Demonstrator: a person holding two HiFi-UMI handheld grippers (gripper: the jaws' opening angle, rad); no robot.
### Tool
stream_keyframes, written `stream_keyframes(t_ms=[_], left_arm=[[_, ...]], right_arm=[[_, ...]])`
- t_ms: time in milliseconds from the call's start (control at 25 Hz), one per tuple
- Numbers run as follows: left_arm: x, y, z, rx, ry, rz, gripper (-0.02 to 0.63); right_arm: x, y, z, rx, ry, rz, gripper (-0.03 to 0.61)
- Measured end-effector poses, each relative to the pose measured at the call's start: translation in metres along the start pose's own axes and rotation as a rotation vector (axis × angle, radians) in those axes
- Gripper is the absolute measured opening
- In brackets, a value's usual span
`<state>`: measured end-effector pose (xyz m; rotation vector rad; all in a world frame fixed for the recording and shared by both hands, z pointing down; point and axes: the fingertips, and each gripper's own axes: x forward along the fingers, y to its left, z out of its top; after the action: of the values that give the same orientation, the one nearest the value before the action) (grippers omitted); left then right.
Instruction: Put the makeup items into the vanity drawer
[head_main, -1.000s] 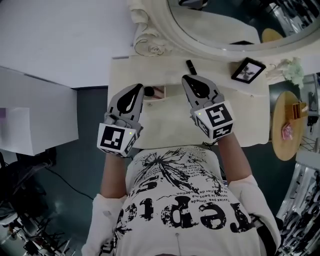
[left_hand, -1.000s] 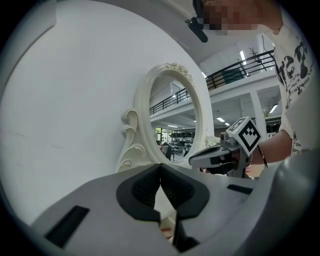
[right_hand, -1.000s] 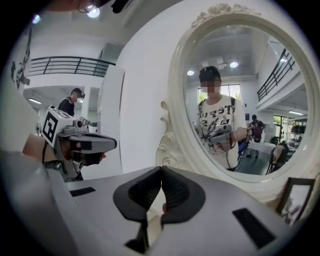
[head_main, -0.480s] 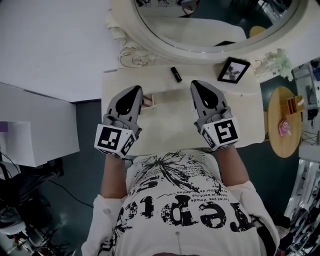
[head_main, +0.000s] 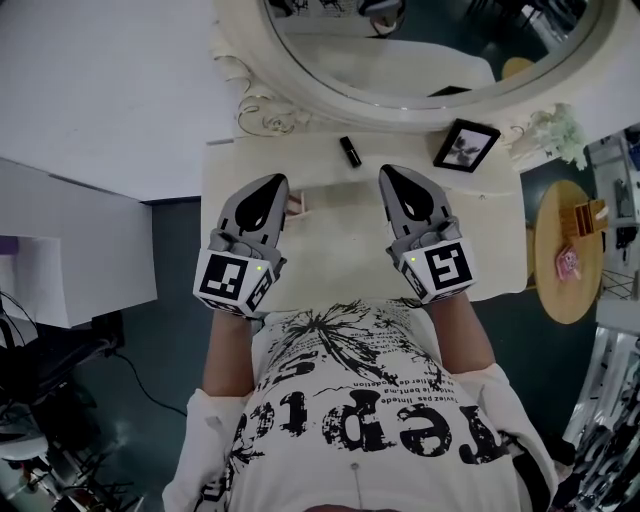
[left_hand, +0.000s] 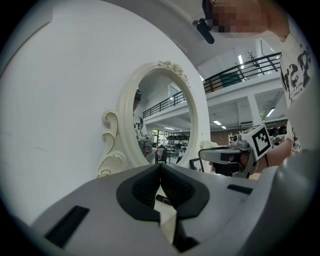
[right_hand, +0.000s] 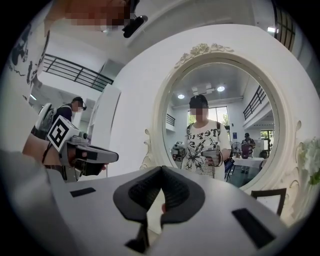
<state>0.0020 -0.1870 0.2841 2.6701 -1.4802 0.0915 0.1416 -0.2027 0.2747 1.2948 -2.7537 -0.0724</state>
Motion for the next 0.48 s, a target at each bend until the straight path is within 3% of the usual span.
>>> stream_keyframes(t_ms=[480], left_arm=[[-0.0032,-0.0013,-0.0016,0.010,0.011,0.017,0.014]], right_arm=[[0.0026,0.0057,-0.0049,0.008,-0.003,0.013,0.011]])
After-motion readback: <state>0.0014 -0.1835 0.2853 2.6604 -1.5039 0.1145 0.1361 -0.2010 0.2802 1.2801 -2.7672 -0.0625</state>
